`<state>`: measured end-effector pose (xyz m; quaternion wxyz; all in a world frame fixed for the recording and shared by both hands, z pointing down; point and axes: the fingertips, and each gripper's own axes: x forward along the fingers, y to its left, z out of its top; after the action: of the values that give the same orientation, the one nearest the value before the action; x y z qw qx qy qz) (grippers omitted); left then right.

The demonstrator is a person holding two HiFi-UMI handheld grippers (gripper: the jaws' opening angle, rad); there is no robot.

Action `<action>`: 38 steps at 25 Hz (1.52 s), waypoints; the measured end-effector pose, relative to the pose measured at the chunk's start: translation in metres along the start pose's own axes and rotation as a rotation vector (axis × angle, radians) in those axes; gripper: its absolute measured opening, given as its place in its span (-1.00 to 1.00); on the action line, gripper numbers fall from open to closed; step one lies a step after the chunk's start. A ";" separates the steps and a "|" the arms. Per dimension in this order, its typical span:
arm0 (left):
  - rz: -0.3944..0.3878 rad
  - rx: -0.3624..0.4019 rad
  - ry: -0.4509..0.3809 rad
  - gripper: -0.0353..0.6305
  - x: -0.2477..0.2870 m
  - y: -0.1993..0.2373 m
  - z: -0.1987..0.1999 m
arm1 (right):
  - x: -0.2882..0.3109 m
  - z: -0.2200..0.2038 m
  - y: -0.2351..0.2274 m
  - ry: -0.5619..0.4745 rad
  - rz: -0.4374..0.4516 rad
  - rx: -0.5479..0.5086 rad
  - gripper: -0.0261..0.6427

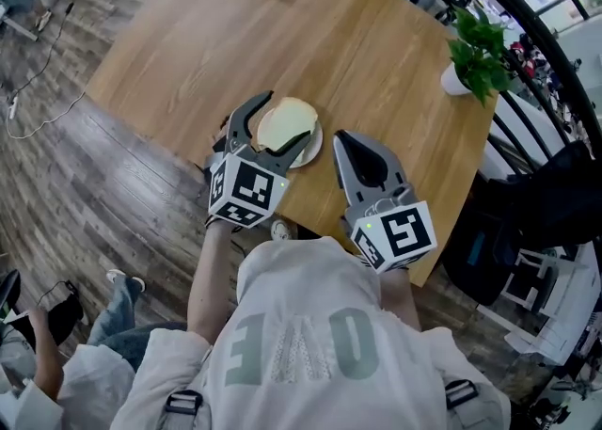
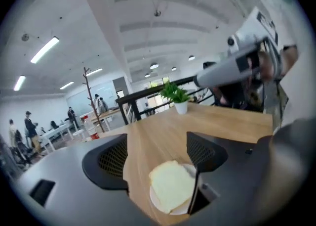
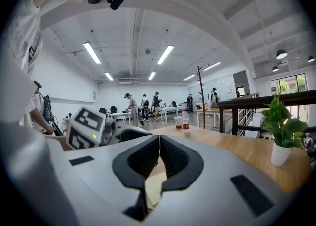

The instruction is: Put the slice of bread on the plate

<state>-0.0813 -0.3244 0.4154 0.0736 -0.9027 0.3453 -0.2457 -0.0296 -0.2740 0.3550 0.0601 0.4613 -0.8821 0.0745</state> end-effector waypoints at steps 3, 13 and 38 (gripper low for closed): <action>-0.135 -0.147 -0.231 0.24 -0.030 0.000 0.067 | -0.004 0.012 0.006 -0.040 0.014 0.018 -0.87; 0.339 -0.409 -0.536 -0.81 -0.112 0.068 0.118 | -0.008 0.032 0.015 -0.119 -0.004 0.018 -0.87; 0.470 -0.314 -0.497 -0.87 -0.112 0.066 0.105 | -0.012 0.042 0.010 -0.172 -0.096 -0.052 -0.87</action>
<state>-0.1392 -0.3039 0.2604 0.0701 -0.8313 0.5480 0.0604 -0.0327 -0.2668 0.3111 -0.0006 0.5062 -0.8624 0.0087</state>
